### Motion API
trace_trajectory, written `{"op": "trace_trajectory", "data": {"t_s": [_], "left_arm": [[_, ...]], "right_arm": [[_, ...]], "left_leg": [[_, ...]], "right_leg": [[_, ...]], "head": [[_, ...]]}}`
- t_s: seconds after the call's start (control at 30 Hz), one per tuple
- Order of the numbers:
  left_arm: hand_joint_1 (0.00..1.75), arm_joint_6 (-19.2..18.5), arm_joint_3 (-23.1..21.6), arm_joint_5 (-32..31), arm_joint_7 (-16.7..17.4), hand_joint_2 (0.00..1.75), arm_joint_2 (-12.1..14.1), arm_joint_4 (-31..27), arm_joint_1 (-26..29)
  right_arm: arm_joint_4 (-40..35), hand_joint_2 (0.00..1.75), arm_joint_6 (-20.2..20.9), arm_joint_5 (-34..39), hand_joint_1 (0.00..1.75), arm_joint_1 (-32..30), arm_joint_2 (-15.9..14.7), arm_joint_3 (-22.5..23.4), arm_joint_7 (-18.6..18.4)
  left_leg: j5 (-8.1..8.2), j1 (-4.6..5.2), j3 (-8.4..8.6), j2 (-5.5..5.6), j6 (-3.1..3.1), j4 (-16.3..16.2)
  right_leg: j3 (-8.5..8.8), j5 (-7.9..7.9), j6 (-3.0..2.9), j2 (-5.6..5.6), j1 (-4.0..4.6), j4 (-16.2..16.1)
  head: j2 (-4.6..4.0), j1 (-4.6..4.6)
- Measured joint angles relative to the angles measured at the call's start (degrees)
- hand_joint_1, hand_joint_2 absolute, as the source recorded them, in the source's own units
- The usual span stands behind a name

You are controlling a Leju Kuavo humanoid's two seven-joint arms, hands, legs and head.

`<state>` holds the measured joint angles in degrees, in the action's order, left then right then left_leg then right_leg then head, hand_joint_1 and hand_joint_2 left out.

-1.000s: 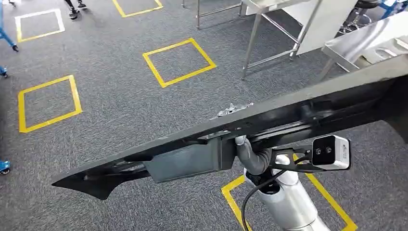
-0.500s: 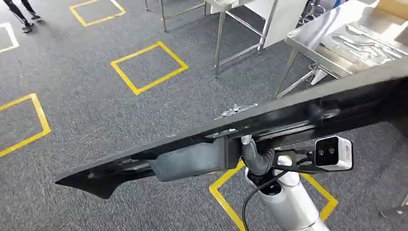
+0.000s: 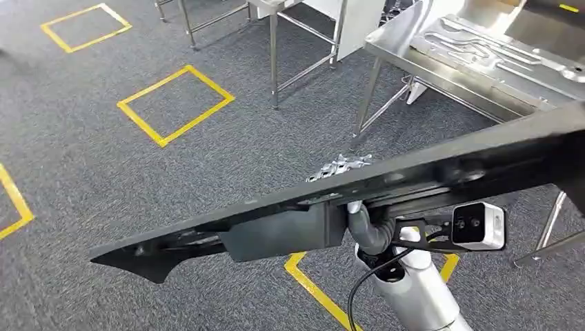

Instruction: Take the parts from the cabinet and place them on the table.

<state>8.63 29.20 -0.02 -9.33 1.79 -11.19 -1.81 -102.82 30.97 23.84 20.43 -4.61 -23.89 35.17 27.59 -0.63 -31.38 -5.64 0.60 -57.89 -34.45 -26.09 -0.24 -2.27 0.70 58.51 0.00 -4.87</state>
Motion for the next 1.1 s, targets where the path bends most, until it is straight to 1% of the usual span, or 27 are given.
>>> {"op": "trace_trajectory", "data": {"t_s": [0.03,0.07,0.1,0.13,0.2,0.23,0.27,0.33,0.37,0.4,0.43,0.53,0.57,0.6,0.63,0.67,0.7,0.73,0.77,0.8,0.87,0.9,0.93,0.97,1.03,1.07,1.1], "left_arm": [[0.0,0.0,0.0,0.0,0.0,1.75,0.0,0.0,-0.2],[0.0,0.0,0.0,-0.1,0.0,1.75,0.0,0.0,-0.2],[0.0,-0.1,0.1,-0.2,0.0,1.75,-0.1,0.0,-0.2],[0.0,-0.1,0.1,-0.4,0.0,1.75,-0.1,0.0,-0.2],[0.0,0.0,0.4,-0.4,0.0,1.75,0.0,0.0,0.0],[0.0,-0.1,0.5,-0.4,0.0,1.75,0.0,0.0,0.1],[0.0,-0.1,0.5,-0.5,0.0,1.75,0.0,0.0,0.2],[0.0,-0.3,0.7,-0.5,-0.1,1.75,-0.1,0.0,0.2],[0.0,-0.3,0.8,-0.5,-0.3,1.75,0.0,0.0,0.2],[0.0,-0.3,0.9,-0.5,-0.4,1.75,0.0,0.0,0.2],[0.0,-0.4,1.0,-0.5,-0.5,1.75,0.0,0.0,0.3],[0.0,-0.4,1.0,-0.4,-0.6,1.75,0.0,0.0,-0.1],[0.0,-0.4,1.1,-0.4,-0.7,1.75,-0.2,0.0,-0.2],[0.0,-0.4,1.1,-0.4,-0.7,1.75,-0.1,0.0,-0.3],[0.0,-0.5,1.1,-0.4,-1.0,1.75,-0.2,0.0,-0.3],[0.0,-0.6,1.2,-0.5,-1.1,1.75,-0.2,0.0,-0.1],[0.0,-0.8,1.2,-0.5,-1.1,1.75,-0.1,0.0,0.0],[0.0,-0.9,1.2,-0.5,-1.2,1.75,-0.1,0.0,0.0],[0.0,-0.9,1.3,-0.5,-1.2,1.75,-0.1,0.0,0.0],[0.0,-1.0,1.3,-0.5,-1.2,1.75,-0.1,0.0,0.0],[0.0,-1.1,1.3,-0.5,-1.3,1.75,-0.2,0.0,-0.1],[0.0,-1.1,1.3,-0.5,-1.4,1.75,-0.2,0.0,-0.1],[0.0,-1.2,1.3,-0.5,-1.4,1.75,-0.2,0.0,-0.1],[0.0,-1.2,1.3,-0.6,-1.5,1.75,-0.2,0.0,-0.1],[0.0,-1.3,1.3,-0.6,-1.6,1.75,-0.2,0.0,-0.2],[0.0,-1.3,1.3,-0.6,-1.7,1.75,-0.2,-0.1,-0.4],[0.0,-1.3,1.3,-0.6,-1.7,1.75,-0.2,-0.1,-0.5]], "right_arm": [[0.0,1.75,0.0,-0.3,1.75,0.2,0.0,0.0,0.0],[0.0,1.75,0.1,-0.4,1.75,0.3,0.0,0.0,0.0],[0.1,1.75,0.1,-0.4,1.75,0.8,0.0,0.0,0.2],[0.2,1.75,0.1,-0.4,1.75,1.1,0.0,0.0,0.2],[0.5,1.75,0.1,-0.4,1.75,1.1,0.0,0.0,0.4],[0.7,1.75,0.1,-0.4,1.75,1.0,0.0,0.0,0.4],[0.9,1.75,0.1,-0.4,1.75,1.1,0.0,0.0,0.5],[1.0,1.75,0.0,-0.3,1.75,1.0,0.0,0.0,0.5],[1.0,1.75,-0.1,-0.3,1.75,1.1,0.0,0.0,0.6],[1.0,1.75,-0.1,-0.3,1.75,1.0,0.0,0.0,0.6],[1.0,1.75,-0.2,-0.4,1.75,0.9,-0.1,0.0,0.7],[1.0,1.75,-0.2,-0.4,1.75,0.6,-0.1,0.0,0.7],[1.0,1.75,-0.2,-0.4,1.75,0.6,-0.2,0.0,0.8],[1.0,1.75,-0.2,-0.4,1.75,0.7,-0.2,0.0,0.8],[1.0,1.75,-0.1,-0.4,1.75,0.8,-0.3,0.0,0.8],[1.0,1.75,-0.1,-0.3,1.75,0.9,-0.2,0.0,0.8],[1.1,1.75,-0.1,-0.2,1.75,0.9,-0.3,0.0,0.8],[1.1,1.75,-0.1,-0.2,1.75,0.9,-0.3,0.0,0.8],[1.2,1.75,-0.1,-0.2,1.75,0.8,-0.3,0.0,0.8],[1.3,1.75,-0.1,-0.2,1.75,0.8,-0.3,0.0,0.8],[1.3,1.75,-0.1,-0.1,1.75,0.9,-0.3,0.0,0.8],[1.3,1.75,-0.1,0.0,1.75,1.0,-0.3,0.0,0.8],[1.3,1.75,-0.1,0.0,1.75,1.3,-0.3,0.0,0.8],[1.2,1.75,-0.1,0.0,1.75,1.4,-0.3,0.0,0.8],[1.2,1.75,-0.1,0.2,1.75,1.3,-0.4,0.1,0.9],[1.2,1.75,-0.1,0.2,1.75,1.4,-0.4,0.1,0.9],[1.1,1.75,-0.1,0.1,1.75,1.3,-0.4,0.1,0.9]], "left_leg": [[0.12,0.3,0.4,-0.58,0.37,0.2],[0.72,-0.13,0.34,0.8,0.69,-0.2],[2.21,-0.15,-0.45,3.09,0.77,-2.2],[4.41,-0.29,-2.22,4.25,0.81,-6.1],[8.22,-0.31,-6.99,5.1,1.08,-15.7],[8.25,-0.31,-8.21,5.11,1.12,-17.8],[6.98,-0.32,-8.06,5.15,1.12,-17.1],[1.89,-0.5,-4.75,5.5,1.0,-9.2],[-0.82,-0.7,-2.32,6.98,0.95,-3.8],[-0.01,-0.85,-1.17,9.65,0.62,-1.5],[-0.16,-0.78,-1.04,9.71,0.48,-0.8],[-0.37,-0.38,-0.99,8.27,-0.32,-0.8],[-0.85,-1.06,-0.79,7.32,-1.05,0.0],[-0.95,-0.83,-0.64,6.72,-1.35,0.2],[-0.99,-0.74,-0.65,6.11,-1.63,0.3],[-0.99,-0.58,-0.7,5.49,-1.71,0.3],[-0.94,-0.48,-0.72,4.7,-1.77,0.3],[-0.89,-0.45,-0.74,4.02,-1.83,0.3],[-0.83,-0.44,-0.71,3.34,-1.82,0.3],[-0.76,-0.45,-0.64,2.7,-1.76,0.3],[-0.53,-0.43,-0.31,1.66,-1.51,0.3],[-0.38,-0.32,-0.03,1.2,-1.29,0.3],[-0.1,0.12,0.03,0.81,-0.87,0.1],[-0.11,0.1,0.03,0.54,-0.57,0.3],[0.08,0.1,0.47,-0.99,-0.03,0.5],[0.29,0.33,0.84,-1.75,0.42,0.5],[1.08,-0.17,0.7,-0.04,0.68,-0.3]], "right_leg": [[0.19,0.27,-0.41,0.72,-0.26,-0.6],[0.72,0.63,-0.68,1.04,-0.82,-1.1],[0.76,0.69,-1.01,1.59,-0.92,-1.3],[0.7,0.77,-1.22,2.04,-0.9,-1.3],[0.59,0.77,-1.31,3.42,-0.84,-1.2],[0.56,0.77,-1.31,4.16,-0.83,-1.1],[0.58,0.76,-1.29,4.86,-0.85,-1.0],[0.64,0.61,-1.06,6.29,-0.91,-0.6],[0.6,0.44,-0.8,6.93,-0.96,-0.3],[0.33,0.29,-0.51,7.45,-0.99,-0.1],[-0.16,0.27,-0.14,8.12,-0.89,0.5],[-0.48,0.86,1.04,9.59,-1.26,-0.1],[-0.66,0.66,1.33,9.89,-1.39,0.1],[-1.12,-0.34,1.49,6.89,-1.0,1.3],[-2.66,-2.38,1.68,4.74,-0.99,4.4],[-4.86,-4.58,1.92,3.59,-1.15,8.9],[-7.22,-6.54,2.08,3.02,-1.27,13.8],[-8.69,-7.24,2.19,2.84,-1.39,16.7],[-9.07,-6.66,2.25,2.71,-1.48,17.4],[-8.03,-4.99,2.23,2.5,-1.49,15.3],[-3.09,-0.31,1.84,1.16,-1.36,6.2],[-0.28,1.33,1.27,-1.34,-1.01,1.3],[0.41,0.33,0.96,-3.09,-0.12,-0.6],[0.21,0.61,0.59,-2.24,-0.24,-0.5],[-0.08,0.51,0.18,-0.88,-0.08,-0.5],[0.1,0.8,-0.28,-0.08,-0.39,-1.0],[0.62,1.09,-0.55,0.44,-0.8,-1.4]], "head": [[0.0,0.0],[0.0,0.02],[0.0,0.0],[0.0,-0.02],[0.0,0.0],[0.0,0.0],[0.0,0.0],[0.0,0.0],[0.0,0.0],[0.0,0.0],[0.0,0.0],[0.0,0.0],[0.0,0.0],[0.0,0.02],[0.0,0.0],[0.0,0.02],[0.0,0.02],[0.0,0.0],[0.0,0.0],[0.0,0.02],[0.0,0.0],[0.0,0.0],[0.0,0.02],[0.0,0.0],[0.0,0.02],[0.0,0.0],[0.0,0.0]]}}
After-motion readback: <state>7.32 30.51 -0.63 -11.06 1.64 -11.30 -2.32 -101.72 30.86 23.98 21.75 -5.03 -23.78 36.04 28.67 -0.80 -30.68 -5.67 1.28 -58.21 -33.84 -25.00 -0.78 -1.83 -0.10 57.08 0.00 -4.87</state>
